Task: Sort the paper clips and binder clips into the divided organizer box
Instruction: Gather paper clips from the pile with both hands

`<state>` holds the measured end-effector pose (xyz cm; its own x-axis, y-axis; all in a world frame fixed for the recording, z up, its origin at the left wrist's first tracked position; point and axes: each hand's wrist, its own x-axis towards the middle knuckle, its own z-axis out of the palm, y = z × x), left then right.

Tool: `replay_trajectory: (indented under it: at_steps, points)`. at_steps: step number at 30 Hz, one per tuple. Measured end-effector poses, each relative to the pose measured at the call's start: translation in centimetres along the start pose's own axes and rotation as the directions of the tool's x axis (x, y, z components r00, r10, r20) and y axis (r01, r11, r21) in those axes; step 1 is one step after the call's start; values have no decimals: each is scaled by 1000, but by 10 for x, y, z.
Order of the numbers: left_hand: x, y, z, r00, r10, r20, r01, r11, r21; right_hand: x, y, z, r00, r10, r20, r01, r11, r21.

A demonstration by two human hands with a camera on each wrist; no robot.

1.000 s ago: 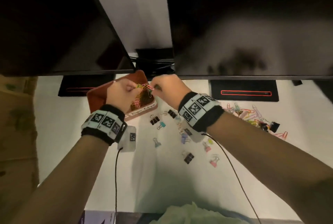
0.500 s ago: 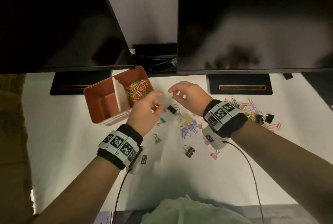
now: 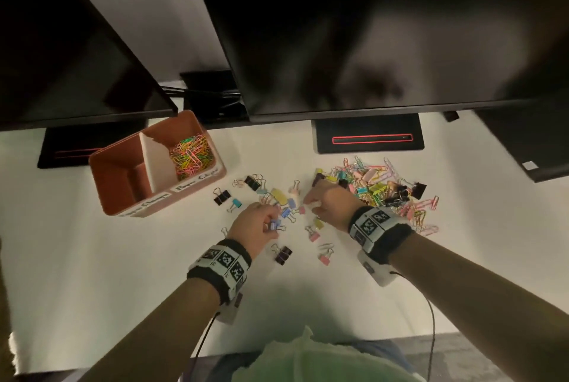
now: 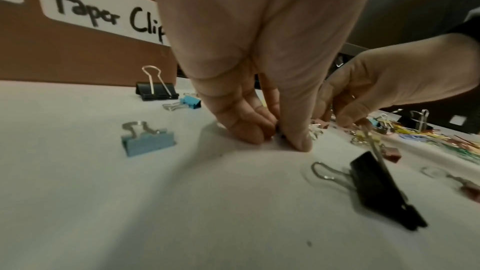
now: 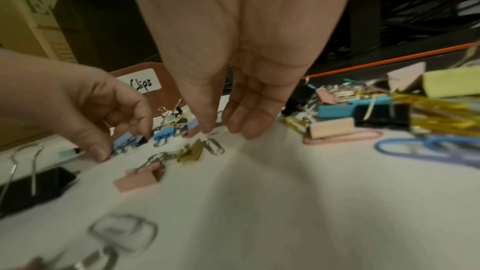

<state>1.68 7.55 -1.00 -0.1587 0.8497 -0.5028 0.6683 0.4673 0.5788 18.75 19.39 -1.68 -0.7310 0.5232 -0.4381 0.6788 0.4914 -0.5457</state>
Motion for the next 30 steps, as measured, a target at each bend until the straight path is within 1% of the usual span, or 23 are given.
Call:
replay_trajectory:
  at_steps: [3,6,8,10,11,12,14,16,17,18,19,20,22,23,25,27,30]
  points:
    - [0,-7,-3,999,-14,-31,13,999,-43,7,-2,3,1000,-15,19,16,1000,-27]
    - [-1,-19,-8,991,-70,-117,58,993,-105,9,-1,1,998,-17,58,20,999,-51]
    - [-2,-24,-12,980,-100,-172,78,988,-130,8,1,-1,998,-34,54,37,998,-59]
    - [-6,-21,-16,975,-80,-208,56,991,-119,5,3,-3,996,-59,65,64,995,-74]
    - [-8,-18,-17,977,-54,-207,31,993,-111,4,4,-4,995,-73,71,78,994,-76]
    - [-12,-14,-17,983,-20,-183,2,996,-95,2,6,-4,994,-91,64,96,993,-74]
    - [-19,-8,-12,998,21,-52,-22,999,-27,2,7,-4,991,-132,26,133,990,-56]
    - [-24,-4,-3,995,13,98,-16,999,29,3,5,-2,987,-158,25,159,986,-52]
    - [-26,-3,2,989,10,145,-18,998,53,5,4,-1,986,-161,40,163,984,-64]
    - [-26,-2,7,986,5,166,-16,998,66,6,3,0,986,-156,55,159,984,-77]
    - [-25,0,11,988,-2,155,-8,998,66,8,2,0,988,-143,62,148,986,-79]
    - [-23,0,12,993,-6,114,0,999,52,8,3,0,990,-123,64,128,989,-71]
    - [-19,1,12,1000,-7,-12,8,999,44,7,8,-3,996,-71,57,74,996,-50]
    - [-17,1,11,997,7,-76,-2,998,61,5,11,-5,997,-50,50,52,998,-47]
    - [-14,4,7,982,82,-173,-63,992,110,-1,18,-10,999,-36,41,38,998,-56]
    - [-11,11,10,965,187,-186,-162,976,145,-11,25,-17,998,-53,31,55,997,-59]
    - [-7,24,23,951,286,-115,-256,942,218,-27,36,-22,996,-92,-11,92,995,-26]
